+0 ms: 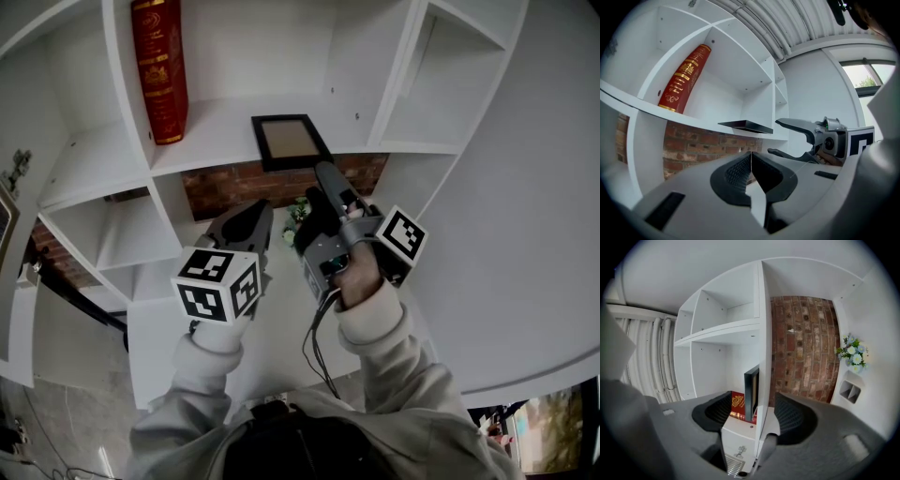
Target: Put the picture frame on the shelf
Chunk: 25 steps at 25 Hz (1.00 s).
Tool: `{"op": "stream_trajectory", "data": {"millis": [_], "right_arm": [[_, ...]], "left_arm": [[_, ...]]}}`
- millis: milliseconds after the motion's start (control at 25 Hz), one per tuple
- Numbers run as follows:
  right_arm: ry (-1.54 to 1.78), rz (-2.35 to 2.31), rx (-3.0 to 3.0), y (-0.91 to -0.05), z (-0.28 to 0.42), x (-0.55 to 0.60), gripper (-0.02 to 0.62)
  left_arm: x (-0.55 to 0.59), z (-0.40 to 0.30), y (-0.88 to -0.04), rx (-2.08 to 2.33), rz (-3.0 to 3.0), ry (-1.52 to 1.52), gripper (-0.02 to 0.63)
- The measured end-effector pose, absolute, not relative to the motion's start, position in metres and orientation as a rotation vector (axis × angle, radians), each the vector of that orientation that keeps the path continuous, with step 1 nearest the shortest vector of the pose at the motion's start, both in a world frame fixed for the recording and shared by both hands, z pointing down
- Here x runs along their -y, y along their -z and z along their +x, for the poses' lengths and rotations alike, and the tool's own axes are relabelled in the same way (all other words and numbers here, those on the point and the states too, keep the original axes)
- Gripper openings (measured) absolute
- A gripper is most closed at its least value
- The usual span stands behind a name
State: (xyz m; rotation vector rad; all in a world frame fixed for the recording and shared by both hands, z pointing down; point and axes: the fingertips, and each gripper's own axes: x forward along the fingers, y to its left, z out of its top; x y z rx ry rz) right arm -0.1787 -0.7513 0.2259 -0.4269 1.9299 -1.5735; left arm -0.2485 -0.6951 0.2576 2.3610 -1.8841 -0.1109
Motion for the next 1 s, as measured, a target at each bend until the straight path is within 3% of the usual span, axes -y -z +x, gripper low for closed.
{"op": "stream_trajectory", "data": {"millis": [400,480,600,1000], "right_arm": [[1.582,-0.363,-2.044,-0.261,-0.154,0.663,0.267],[1.495,-0.454,-2.151,-0.269,-0.144,0.643,0.146],[1.366,-0.587,-2.263,-0.28,-0.126,0.618,0.033],[0.876,-0.658,-2.583,-0.303,-0.078,0.51,0.009]], "left_arm": [[0.628,-0.204,-0.286,1.805,2.383,0.116,0.006],[0.611,-0.194,-0.295,1.783,2.382,0.118,0.006],[0.584,-0.181,-0.305,1.765,2.379,0.125,0.006],[0.495,-0.13,-0.343,1.682,2.418,0.128,0.006]]}}
